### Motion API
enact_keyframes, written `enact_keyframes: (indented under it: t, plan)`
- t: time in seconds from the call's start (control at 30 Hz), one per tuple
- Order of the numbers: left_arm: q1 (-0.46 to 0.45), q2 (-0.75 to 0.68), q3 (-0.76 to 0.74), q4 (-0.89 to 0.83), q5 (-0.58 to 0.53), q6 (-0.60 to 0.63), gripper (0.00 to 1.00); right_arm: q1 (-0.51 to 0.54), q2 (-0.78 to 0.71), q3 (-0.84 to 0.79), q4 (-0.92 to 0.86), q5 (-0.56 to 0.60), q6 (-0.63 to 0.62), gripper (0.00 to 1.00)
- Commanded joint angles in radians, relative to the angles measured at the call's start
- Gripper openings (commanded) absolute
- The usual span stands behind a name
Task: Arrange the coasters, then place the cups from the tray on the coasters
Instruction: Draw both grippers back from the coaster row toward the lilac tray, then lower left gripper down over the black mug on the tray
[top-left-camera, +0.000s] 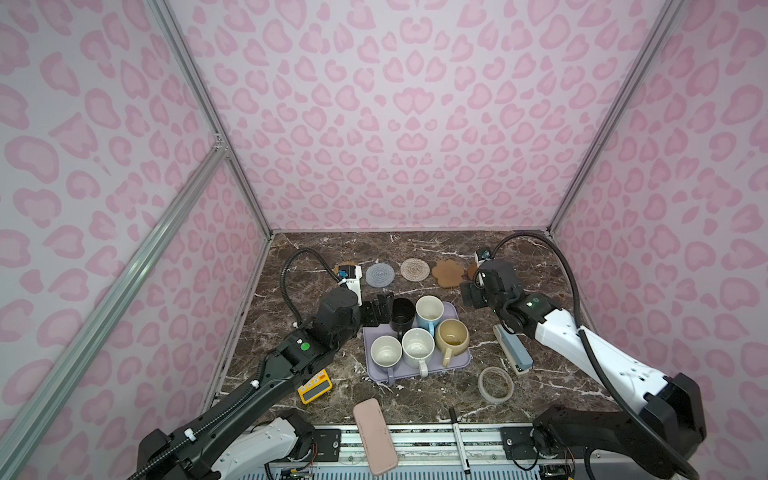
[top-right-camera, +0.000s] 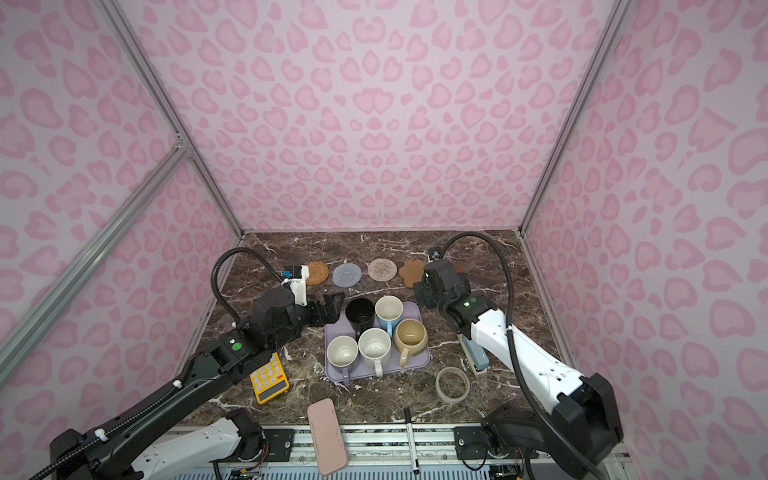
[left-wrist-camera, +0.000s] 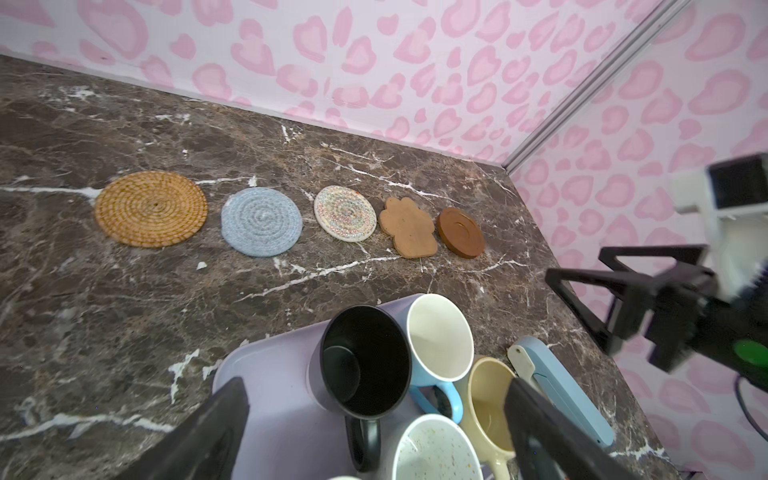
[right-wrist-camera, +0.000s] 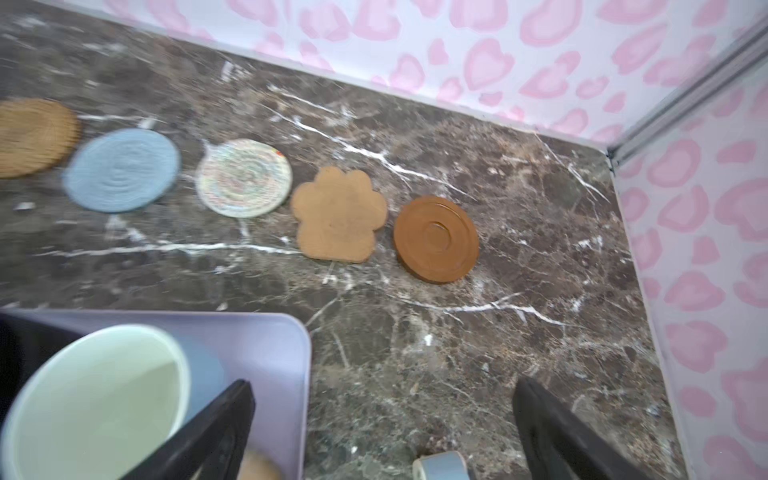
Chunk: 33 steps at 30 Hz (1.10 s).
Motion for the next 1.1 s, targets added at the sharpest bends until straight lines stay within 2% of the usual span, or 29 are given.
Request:
enact_keyframes:
  t: [0.0,0.1,0.23,0.37,0.53,0.7,0.8,0.9,1.07]
  plan:
    - [0.000,-0.071,-0.048,-0.018,-0.082,-0.042,0.98,0.023,-0.122,-0.129,0.176,-0.131,-0.007,0.99]
    - [0.007,-0.128,-0.085,-0.034,-0.079,-0.068,0.98,0.018,-0.214,-0.240,0.256,-0.206,0.058,0.99]
    - [0.011,-0.127,-0.053,-0.077,-0.071,-0.070,0.98,0.017,-0.251,-0.266,0.231,-0.289,0.052,0.99]
    - [0.011,-0.049,0.038,-0.216,-0.063,-0.098,0.98,0.017,-0.245,-0.249,0.189,-0.365,0.073,0.99]
    - [0.006,0.059,0.057,-0.269,0.037,-0.102,0.99,0.028,-0.221,-0.238,0.197,-0.423,0.091,0.99]
    - [-0.020,0.143,0.050,-0.276,0.077,-0.099,0.81,0.034,-0.151,-0.201,0.177,-0.389,0.111,0.99]
    - [-0.041,0.232,0.079,-0.263,0.110,-0.068,0.77,0.034,-0.108,-0.193,0.197,-0.390,0.091,0.99]
    - [-0.073,0.325,0.132,-0.271,0.099,-0.044,0.67,0.035,-0.081,-0.169,0.170,-0.401,0.079,0.99]
    - [-0.092,0.432,0.172,-0.272,0.083,-0.027,0.57,0.034,-0.059,-0.176,0.199,-0.429,0.068,0.99]
